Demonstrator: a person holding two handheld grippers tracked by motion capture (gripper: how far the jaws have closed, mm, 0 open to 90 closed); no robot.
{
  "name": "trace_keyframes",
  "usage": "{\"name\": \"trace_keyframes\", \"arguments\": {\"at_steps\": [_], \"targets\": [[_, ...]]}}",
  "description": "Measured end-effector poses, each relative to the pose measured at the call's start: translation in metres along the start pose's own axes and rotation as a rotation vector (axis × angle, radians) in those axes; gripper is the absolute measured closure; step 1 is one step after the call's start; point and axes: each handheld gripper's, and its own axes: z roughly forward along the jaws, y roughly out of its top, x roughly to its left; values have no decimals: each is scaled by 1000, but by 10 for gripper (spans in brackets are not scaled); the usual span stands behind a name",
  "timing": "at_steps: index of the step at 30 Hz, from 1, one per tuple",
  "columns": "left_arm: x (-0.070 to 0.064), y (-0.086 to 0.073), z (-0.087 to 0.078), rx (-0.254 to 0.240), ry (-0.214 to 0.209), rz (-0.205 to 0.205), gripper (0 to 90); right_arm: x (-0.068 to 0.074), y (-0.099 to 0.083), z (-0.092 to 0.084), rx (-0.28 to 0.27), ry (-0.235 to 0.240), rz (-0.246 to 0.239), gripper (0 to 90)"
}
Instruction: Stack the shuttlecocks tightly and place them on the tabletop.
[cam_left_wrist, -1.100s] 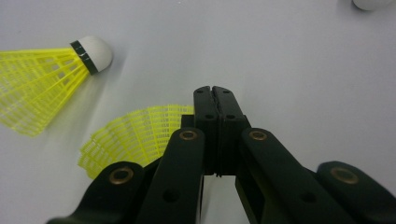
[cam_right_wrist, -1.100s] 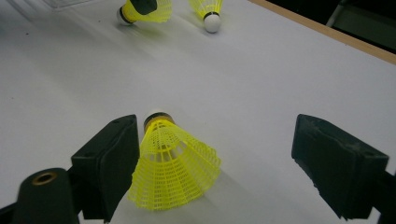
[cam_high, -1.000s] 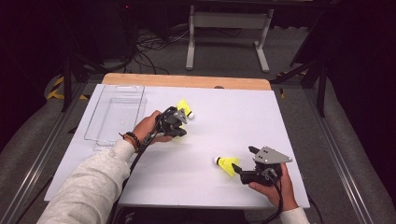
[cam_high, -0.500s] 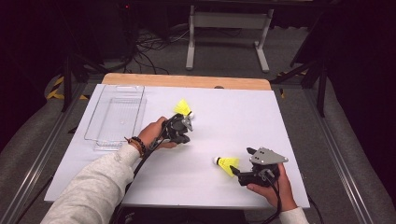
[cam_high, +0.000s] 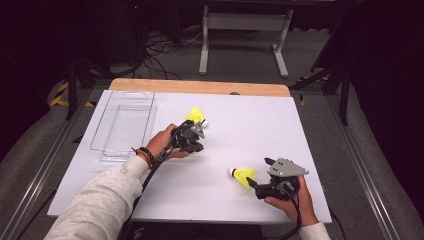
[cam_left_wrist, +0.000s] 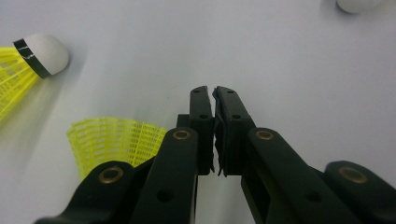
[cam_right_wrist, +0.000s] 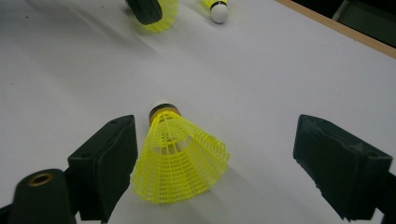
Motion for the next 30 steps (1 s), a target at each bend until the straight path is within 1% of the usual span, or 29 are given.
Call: {"name": "trace_keyframes", "arguments": {"at_steps": [2,3,4,6,7,9,12,14,15,16,18,19,20,21,23,24,25,26,29,30], "targets": [[1,-1,-3,-21,5,-8,848,0,0,0,-1,3,2,146],[2,-2,-4,-25,7,-5,846,0,0,0,-3,-1,-1,146],[3,-3,-6,-35,11,-14,845,0,0,0,-3,-1,1,146],[3,-3,-7,-42,5,-17,846,-1,0,-1,-7,0,3,145],[3,-4,-9,-53,15,-13,846,-1,0,-1,-7,0,3,145],[3,-5,-14,-74,9,-25,841,-1,0,-1,-10,-3,2,145],[3,-7,-23,-108,26,-16,831,-1,0,-1,-10,-5,2,144],[3,-9,-28,-134,39,-23,830,-1,0,-2,-14,-7,5,145],[4,-11,-31,-134,40,-27,825,-1,0,-2,-15,-8,5,144],[4,-12,-34,-158,34,-39,825,-1,1,-3,-16,-10,6,144],[5,-15,-39,-176,48,-39,825,-1,1,-4,-21,-15,9,145],[5,-15,-39,-176,48,-39,822,-1,1,-4,-22,-17,9,145],[4,-18,-45,-202,54,-42,818,-2,1,-4,-24,-18,8,145],[4,-18,-45,-202,54,-42,815,-2,1,-4,-24,-19,8,145],[1,-22,-52,-238,69,-28,808,-1,1,-4,-22,-23,4,144],[0,-23,-54,-246,72,-25,807,-1,1,-4,-23,-26,2,145],[-2,-24,-56,-254,86,-20,807,-1,1,-4,-24,-28,0,145],[-2,-24,-56,-254,86,-20,805,-1,1,-4,-24,-28,0,145],[-6,-29,-63,-285,114,-10,800,1,2,-4,-33,-34,-10,144],[-6,-29,-63,-285,114,-10,797,1,3,-4,-34,-34,-10,144]]}}
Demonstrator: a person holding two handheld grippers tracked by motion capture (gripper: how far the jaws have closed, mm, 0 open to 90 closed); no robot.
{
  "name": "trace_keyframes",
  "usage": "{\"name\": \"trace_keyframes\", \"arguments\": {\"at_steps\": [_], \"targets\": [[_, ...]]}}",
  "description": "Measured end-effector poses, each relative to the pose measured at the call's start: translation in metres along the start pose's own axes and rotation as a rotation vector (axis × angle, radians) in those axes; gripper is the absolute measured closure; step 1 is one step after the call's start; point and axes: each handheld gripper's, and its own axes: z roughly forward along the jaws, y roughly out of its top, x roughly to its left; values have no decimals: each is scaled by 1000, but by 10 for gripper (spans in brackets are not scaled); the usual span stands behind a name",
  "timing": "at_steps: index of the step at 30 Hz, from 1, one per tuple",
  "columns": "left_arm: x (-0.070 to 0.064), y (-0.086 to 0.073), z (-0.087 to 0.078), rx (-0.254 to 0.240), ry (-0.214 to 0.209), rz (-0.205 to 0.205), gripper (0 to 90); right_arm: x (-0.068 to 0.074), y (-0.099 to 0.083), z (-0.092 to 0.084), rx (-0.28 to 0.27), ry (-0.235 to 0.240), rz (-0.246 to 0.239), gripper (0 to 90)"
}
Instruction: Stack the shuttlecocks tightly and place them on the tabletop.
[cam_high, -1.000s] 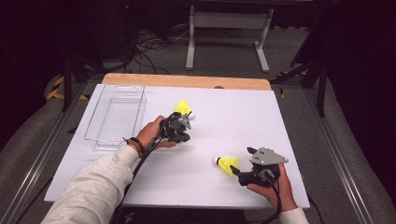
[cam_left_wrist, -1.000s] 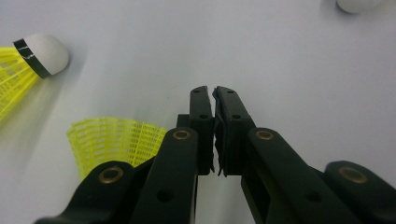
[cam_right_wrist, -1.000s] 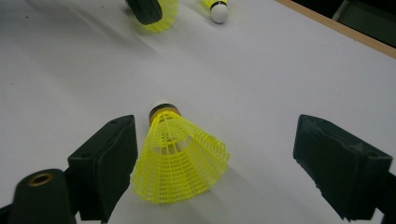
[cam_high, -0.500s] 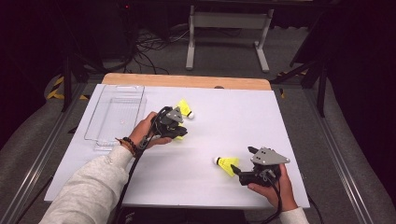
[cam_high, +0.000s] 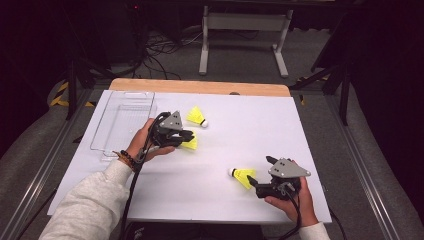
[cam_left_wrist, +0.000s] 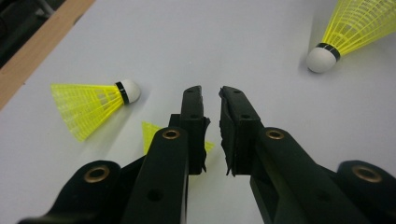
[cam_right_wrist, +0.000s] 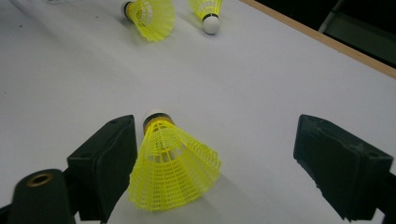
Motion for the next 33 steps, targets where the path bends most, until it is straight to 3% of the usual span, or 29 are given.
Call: {"name": "trace_keyframes", "arguments": {"at_steps": [14,21,27,32,33], "targets": [[-22,-22,-41,-141,125,70,712,-1,3,0,-23,-20,5,145],[-30,-38,-57,-201,170,67,651,0,14,3,-53,-17,1,146],[-36,-52,-67,-219,215,46,538,0,27,4,-86,-20,0,146],[-39,-60,-76,-244,227,36,384,-1,43,7,-116,-6,-3,168],[-40,-63,-80,-255,249,27,342,-1,46,8,-119,-3,-2,169]]}}
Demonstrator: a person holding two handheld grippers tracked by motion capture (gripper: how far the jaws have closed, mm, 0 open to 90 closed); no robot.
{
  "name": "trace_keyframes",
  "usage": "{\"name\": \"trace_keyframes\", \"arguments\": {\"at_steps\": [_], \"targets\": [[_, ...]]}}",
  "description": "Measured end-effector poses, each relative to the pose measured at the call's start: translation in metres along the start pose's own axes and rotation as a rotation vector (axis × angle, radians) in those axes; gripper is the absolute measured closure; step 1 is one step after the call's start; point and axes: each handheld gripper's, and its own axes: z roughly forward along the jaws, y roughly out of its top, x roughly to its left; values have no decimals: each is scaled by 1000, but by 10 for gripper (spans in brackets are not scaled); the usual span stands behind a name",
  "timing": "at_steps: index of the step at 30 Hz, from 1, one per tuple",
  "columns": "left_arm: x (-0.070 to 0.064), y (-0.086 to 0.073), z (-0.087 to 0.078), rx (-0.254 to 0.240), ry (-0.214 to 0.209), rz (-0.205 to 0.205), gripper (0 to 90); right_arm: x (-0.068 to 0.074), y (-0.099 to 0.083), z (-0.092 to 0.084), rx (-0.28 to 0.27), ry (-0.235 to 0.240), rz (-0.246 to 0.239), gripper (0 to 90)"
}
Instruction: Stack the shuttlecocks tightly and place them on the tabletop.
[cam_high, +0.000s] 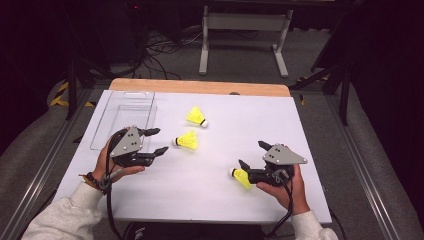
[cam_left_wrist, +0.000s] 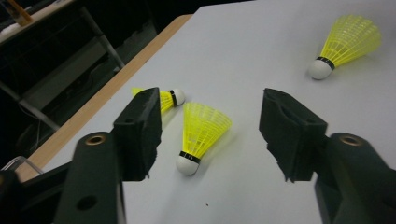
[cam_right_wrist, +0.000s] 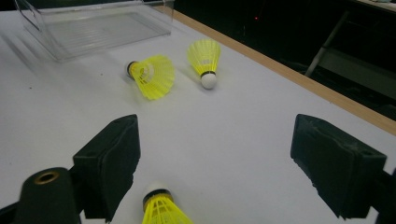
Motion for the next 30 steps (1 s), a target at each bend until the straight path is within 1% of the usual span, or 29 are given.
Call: {"name": "trace_keyframes", "arguments": {"at_steps": [2,3,4,5,6,7,8,9,11,13,14,15,16,18,19,21,23,24,25,26,27,29,30], "targets": [[0,-1,-2,-7,0,-7,311,0,3,2,-4,2,-4,175],[0,-4,-6,-18,-2,-8,284,0,10,5,-8,10,-10,191],[0,-5,-9,-25,9,-11,284,0,10,5,-8,10,-10,191],[-1,-7,-12,-26,22,-11,254,0,13,7,-11,19,-11,193],[-2,-11,-16,-35,22,-20,222,0,17,9,-8,25,-10,193],[-3,-13,-18,-31,23,-27,199,1,22,14,-1,52,-17,193],[-3,-16,-21,-30,25,-32,181,2,24,17,3,59,-24,194],[-4,-18,-22,-31,25,-41,148,4,28,21,16,53,-41,193],[-5,-23,-27,-32,35,-44,129,6,31,26,30,54,-49,193],[-7,-28,-32,-42,42,-62,112,7,35,35,41,72,-57,190],[-7,-33,-37,-43,47,-66,87,7,37,41,47,75,-65,186],[-7,-33,-37,-43,47,-66,86,7,37,41,47,75,-65,186],[-8,-36,-41,-54,55,-73,86,7,39,43,47,78,-62,185],[-8,-41,-47,-61,61,-80,77,5,42,49,47,88,-49,186],[-8,-43,-49,-68,65,-84,73,6,46,55,50,94,-54,186],[-8,-48,-53,-73,58,-107,71,5,47,56,51,95,-57,186],[-9,-53,-57,-73,68,-103,61,4,51,64,53,101,-57,186],[-9,-55,-58,-71,59,-101,55,4,53,66,53,101,-56,186],[-9,-58,-59,-67,61,-99,46,3,54,68,54,101,-56,185],[-9,-62,-61,-69,63,-111,52,2,57,74,55,106,-57,187],[-9,-62,-61,-69,63,-111,51,2,57,74,55,106,-57,187],[-10,-67,-63,-72,59,-129,50,-1,62,81,58,113,-52,199],[-11,-68,-64,-75,62,-130,50,-3,65,87,58,121,-48,207]]}}
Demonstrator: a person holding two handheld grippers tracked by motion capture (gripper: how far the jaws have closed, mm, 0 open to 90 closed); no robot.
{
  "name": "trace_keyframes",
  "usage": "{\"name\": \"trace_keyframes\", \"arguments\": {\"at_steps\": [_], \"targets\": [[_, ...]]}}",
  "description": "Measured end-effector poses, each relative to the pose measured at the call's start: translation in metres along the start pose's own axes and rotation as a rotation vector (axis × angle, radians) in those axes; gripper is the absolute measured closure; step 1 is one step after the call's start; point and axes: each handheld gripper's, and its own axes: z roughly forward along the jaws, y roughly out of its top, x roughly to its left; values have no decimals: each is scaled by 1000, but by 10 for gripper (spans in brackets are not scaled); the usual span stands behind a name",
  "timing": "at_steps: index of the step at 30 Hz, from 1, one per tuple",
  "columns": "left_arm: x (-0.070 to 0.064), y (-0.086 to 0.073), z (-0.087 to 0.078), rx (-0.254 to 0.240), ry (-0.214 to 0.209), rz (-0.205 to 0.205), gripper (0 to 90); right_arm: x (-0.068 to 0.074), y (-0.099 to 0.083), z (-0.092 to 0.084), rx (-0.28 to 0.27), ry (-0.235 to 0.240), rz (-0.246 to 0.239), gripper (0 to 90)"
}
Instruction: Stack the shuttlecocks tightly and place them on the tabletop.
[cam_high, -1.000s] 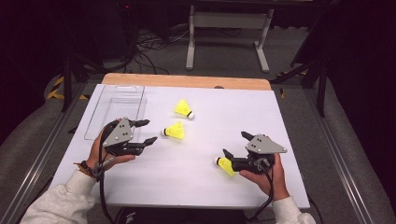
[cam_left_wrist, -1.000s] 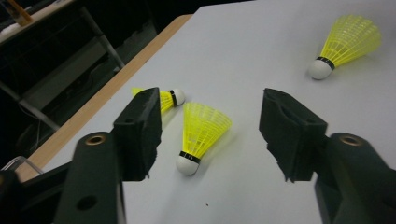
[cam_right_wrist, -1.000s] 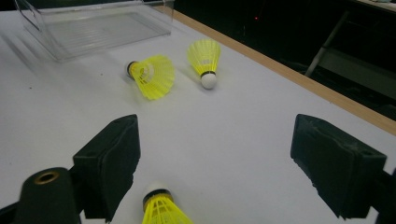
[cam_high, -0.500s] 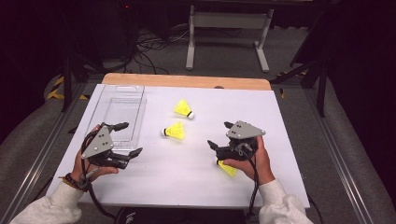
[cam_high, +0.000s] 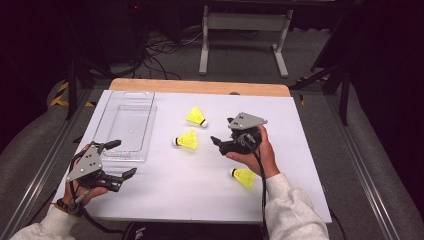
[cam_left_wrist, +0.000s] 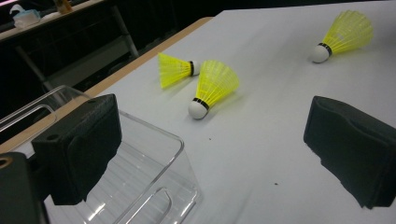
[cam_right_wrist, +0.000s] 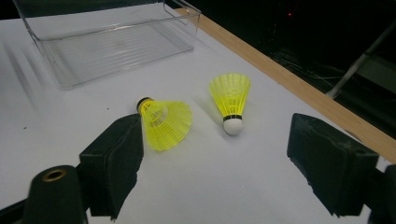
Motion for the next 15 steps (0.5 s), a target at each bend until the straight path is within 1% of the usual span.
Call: {"name": "trace_keyframes", "arguments": {"at_steps": [1,2,3,6,8,10,15], "targets": [[0,-1,-1,-2,0,-1,50,0,0,0,0,0,0,207],[-1,-2,-3,-1,7,-5,53,-3,3,7,13,6,4,216],[-1,-4,-4,-1,3,-8,53,-3,3,7,13,6,4,216],[-4,-7,-7,-4,6,-11,53,-8,7,17,26,10,11,228],[-4,-8,-10,-7,4,-20,53,-10,10,26,40,19,15,236],[-5,-11,-12,-13,1,-32,53,-12,12,34,54,29,25,240],[-7,-14,-13,-6,-2,-34,53,-13,16,52,89,47,34,247]]}}
